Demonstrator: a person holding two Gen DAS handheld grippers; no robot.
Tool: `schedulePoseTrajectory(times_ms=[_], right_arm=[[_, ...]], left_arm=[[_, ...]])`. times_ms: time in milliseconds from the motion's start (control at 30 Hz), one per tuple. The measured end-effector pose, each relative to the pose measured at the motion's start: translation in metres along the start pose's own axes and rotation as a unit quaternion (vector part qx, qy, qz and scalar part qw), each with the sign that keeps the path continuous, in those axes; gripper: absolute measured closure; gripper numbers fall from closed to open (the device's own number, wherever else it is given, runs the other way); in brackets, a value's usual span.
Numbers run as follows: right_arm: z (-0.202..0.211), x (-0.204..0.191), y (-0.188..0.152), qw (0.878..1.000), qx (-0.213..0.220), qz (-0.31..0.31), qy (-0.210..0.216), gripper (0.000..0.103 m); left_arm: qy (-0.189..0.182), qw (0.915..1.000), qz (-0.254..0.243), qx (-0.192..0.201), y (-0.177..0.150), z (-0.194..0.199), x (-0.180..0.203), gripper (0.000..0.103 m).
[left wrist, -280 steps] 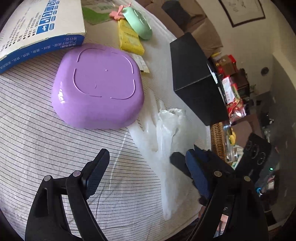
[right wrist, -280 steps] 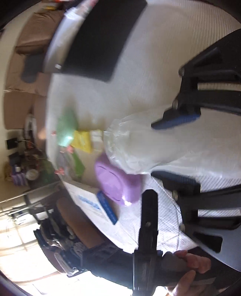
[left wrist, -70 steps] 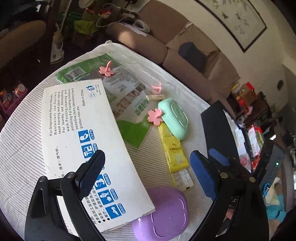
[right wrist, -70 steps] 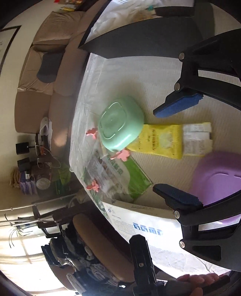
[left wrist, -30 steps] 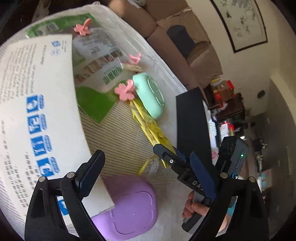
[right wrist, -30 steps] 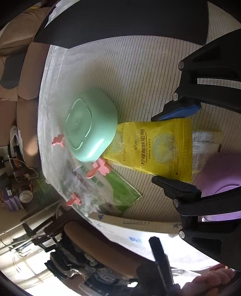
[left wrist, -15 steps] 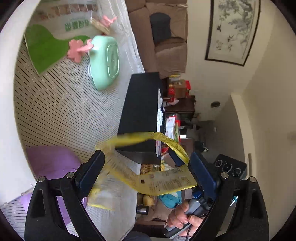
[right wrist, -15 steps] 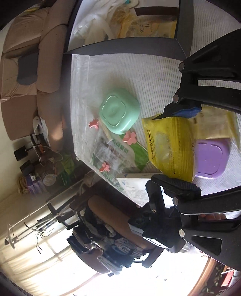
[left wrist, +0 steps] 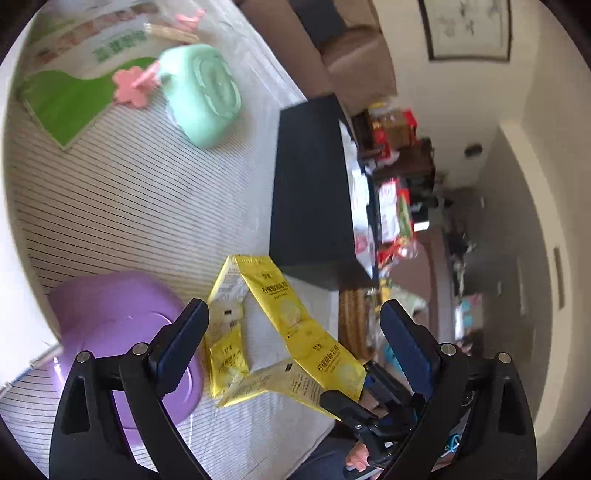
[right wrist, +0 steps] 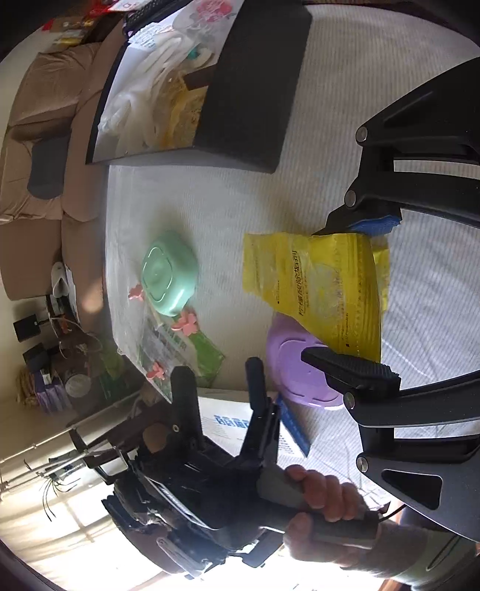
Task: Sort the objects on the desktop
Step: 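Carry the yellow packet with the right gripper over the black box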
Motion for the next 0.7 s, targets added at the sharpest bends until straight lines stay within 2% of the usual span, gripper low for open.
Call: schedulePoseTrajectory(times_ms=[100,267,600,700], right_arm=[[0.012,-0.003,-0.002,1.000,0.010,0.009,-0.005,0.048],[0.055,-0.009,0.030,0.998,0.059,0.021,-0.006,0.048],[0.158,-0.018,0.116,0.989,0.142,0.029,0.007,0.048],[0.187,-0.031,0.133,0.986,0.161,0.045,0.008,0.048]], left_arm=[[-0.028,0.9993,-0.020,-0.011,-0.016,0.002,0.021,0.009],[-0.099,0.9949,-0.005,-0.021,-0.034,0.015,0.036,0.009],[-0.118,0.9928,0.000,0.018,-0.019,0.023,0.031,0.009],[-0.122,0.9920,-0.025,0.021,-0.020,0.016,0.041,0.009]])
Point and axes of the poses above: each gripper's, at about its wrist camera, not at the fingertips, and z roughly against the way its jaws point, x to its right, y to its top, the point moved 8 cm from there along -z, roughly the way its jaws point, and after that the axes turned 7 degrees about y, right-handed, at the moved point
